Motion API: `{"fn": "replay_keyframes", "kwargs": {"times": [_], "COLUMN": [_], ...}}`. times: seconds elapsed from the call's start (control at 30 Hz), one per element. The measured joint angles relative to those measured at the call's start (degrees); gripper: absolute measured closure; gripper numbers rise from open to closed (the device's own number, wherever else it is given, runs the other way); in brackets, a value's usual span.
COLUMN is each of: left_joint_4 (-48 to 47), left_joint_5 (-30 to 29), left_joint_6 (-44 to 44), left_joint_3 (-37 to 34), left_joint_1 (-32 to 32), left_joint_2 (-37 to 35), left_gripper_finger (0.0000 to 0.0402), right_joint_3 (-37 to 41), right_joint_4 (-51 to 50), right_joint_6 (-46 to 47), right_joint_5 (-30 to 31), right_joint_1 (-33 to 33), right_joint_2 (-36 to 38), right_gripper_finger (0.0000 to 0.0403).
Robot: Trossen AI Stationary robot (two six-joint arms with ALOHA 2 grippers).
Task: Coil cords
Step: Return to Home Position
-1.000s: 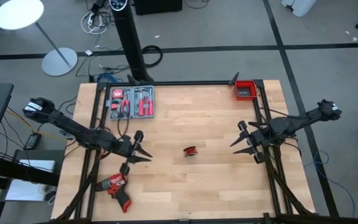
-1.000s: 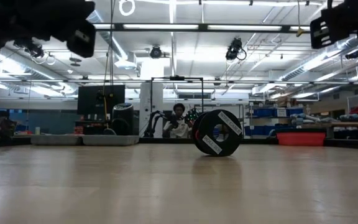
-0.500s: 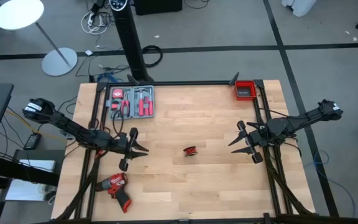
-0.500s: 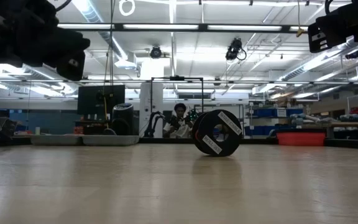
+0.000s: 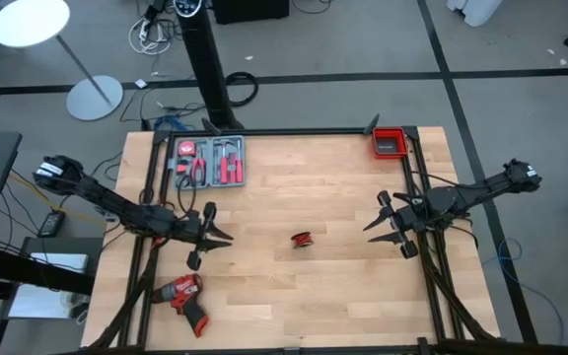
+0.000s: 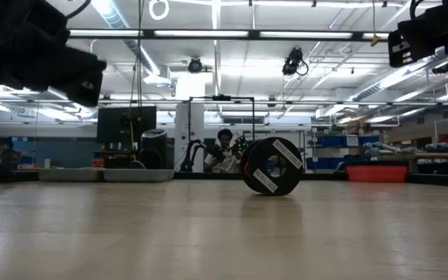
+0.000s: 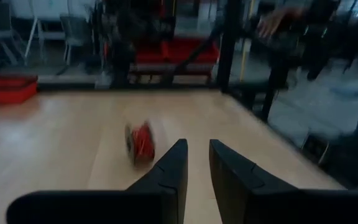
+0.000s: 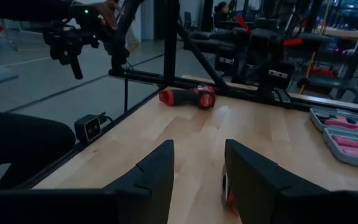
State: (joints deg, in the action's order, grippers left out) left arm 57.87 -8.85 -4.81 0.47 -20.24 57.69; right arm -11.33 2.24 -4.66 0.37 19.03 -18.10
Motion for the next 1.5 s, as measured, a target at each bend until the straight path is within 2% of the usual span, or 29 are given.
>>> {"fn": "replay_keyframes", "kwargs": {"times": [0.23,0.33,0.5,0.73,1.17,1.33,1.5], "left_joint_4": [-23.1,-30.4,-40.6,-55.1,-56.5,-56.6,-56.7], "left_joint_5": [-0.1,-0.2,-0.3,-0.3,0.8,0.8,0.8], "left_joint_6": [0.0,0.0,0.0,0.0,0.0,0.0,0.0], "left_joint_3": [0.0,0.0,0.0,0.0,0.0,0.0,0.0], "left_joint_1": [0.0,0.0,0.0,0.0,2.8,4.3,5.9], "left_joint_2": [-9.9,-13.0,-19.3,-31.8,-42.2,-43.6,-43.5], "left_gripper_finger": [0.0332,0.0332,0.0332,0.0332,0.0332,0.0332,0.0332], "right_joint_3": [10.7,10.7,10.8,10.8,10.8,10.9,10.9], "right_joint_4": [7.5,-0.9,-1.5,-0.4,-1.6,-1.6,-1.7], "right_joint_6": [0.0,0.0,-0.1,0.0,0.0,0.0,0.0], "right_joint_5": [0.0,-0.1,-0.2,-0.3,-0.5,-0.6,-0.5], "right_joint_1": [0.0,0.0,-0.1,-0.1,-0.1,-0.1,-0.1], "right_joint_2": [8.2,10.8,12.8,17.9,17.7,16.7,12.4], "right_gripper_finger": [0.0261,0.0261,0.0261,0.0261,0.0261,0.0261,0.0261]}}
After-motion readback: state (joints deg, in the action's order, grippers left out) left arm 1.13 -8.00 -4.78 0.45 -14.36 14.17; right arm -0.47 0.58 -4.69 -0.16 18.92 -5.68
